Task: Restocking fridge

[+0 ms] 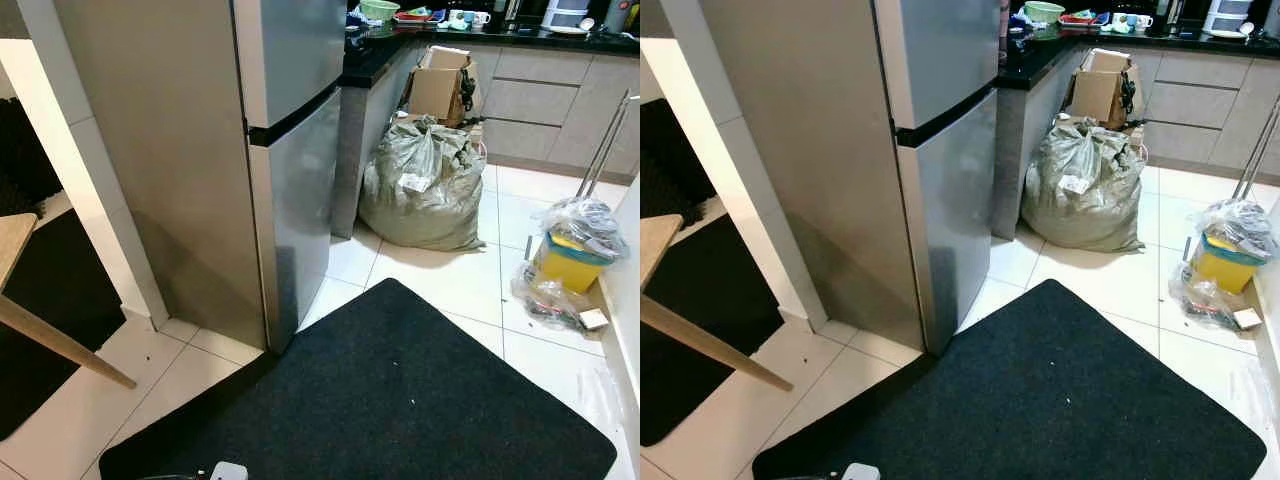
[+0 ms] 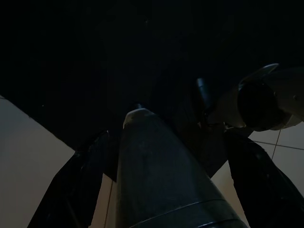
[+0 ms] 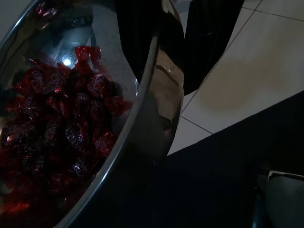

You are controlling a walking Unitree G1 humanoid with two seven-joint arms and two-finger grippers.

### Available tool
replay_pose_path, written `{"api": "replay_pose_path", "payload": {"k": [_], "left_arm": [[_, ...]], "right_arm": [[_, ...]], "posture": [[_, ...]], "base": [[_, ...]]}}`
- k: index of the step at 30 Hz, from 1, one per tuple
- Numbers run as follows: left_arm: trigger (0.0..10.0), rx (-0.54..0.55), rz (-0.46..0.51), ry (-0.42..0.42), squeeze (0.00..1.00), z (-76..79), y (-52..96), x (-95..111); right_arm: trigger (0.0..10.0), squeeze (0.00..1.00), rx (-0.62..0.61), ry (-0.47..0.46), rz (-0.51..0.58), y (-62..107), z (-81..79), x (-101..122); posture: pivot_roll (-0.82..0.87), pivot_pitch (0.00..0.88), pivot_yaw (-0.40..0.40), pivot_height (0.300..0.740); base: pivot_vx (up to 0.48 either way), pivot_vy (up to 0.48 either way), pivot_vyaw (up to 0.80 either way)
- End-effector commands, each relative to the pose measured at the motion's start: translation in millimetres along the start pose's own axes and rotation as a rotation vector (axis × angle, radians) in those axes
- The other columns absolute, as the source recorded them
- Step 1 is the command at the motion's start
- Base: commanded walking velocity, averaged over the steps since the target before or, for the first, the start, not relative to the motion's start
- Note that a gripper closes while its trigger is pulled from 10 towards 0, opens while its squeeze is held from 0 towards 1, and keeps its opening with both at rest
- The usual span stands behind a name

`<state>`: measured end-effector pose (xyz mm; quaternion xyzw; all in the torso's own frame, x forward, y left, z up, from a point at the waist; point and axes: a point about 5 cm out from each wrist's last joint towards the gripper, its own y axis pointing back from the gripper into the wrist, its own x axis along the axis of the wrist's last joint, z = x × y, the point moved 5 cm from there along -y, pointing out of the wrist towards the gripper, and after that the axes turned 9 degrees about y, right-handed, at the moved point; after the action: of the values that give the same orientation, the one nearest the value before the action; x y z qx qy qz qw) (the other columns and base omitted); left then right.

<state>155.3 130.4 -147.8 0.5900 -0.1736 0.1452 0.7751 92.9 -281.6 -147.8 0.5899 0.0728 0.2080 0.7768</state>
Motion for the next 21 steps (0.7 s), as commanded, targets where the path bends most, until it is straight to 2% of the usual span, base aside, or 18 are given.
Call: {"api": "replay_pose_path", "payload": {"k": [1,5,10,14,21], "left_arm": [[10.0,0.015,-0.043,-0.003,0.0,-3.6,1.7,-11.6],[10.0,0.04,-0.038,-0.009,0.0,-7.8,2.2,-9.9],[10.0,0.065,-0.041,-0.01,0.0,-10.4,2.8,-13.0],[10.0,0.09,-0.045,0.015,0.0,-9.3,2.7,-18.0],[10.0,0.095,-0.025,0.046,0.0,-7.9,2.0,-15.4]], "right_arm": [[10.0,0.0,-0.002,0.022,0.016,-0.3,0.4,6.3],[10.0,0.0,-0.005,0.086,0.011,-0.5,-1.0,6.1],[10.0,0.0,-0.006,0.117,0.026,-0.4,-1.8,7.7],[10.0,0.0,-0.023,0.151,0.05,-0.4,3.1,16.1],[10.0,0.0,-0.046,0.17,0.062,-0.2,10.0,24.5]], "posture": [[-0.06,0.0,-0.01,0.74],[-0.06,0.0,-0.02,0.74],[-0.07,0.0,-0.038,0.74],[-0.08,0.0,-0.054,0.74],[-0.06,0.0,-0.049,0.74]], "base": [[0.0,0.0,0.0],[0.0,0.0,0.0],[0.0,0.0,0.0],[0.0,0.0,0.0],[0.0,0.0,0.0]]}}
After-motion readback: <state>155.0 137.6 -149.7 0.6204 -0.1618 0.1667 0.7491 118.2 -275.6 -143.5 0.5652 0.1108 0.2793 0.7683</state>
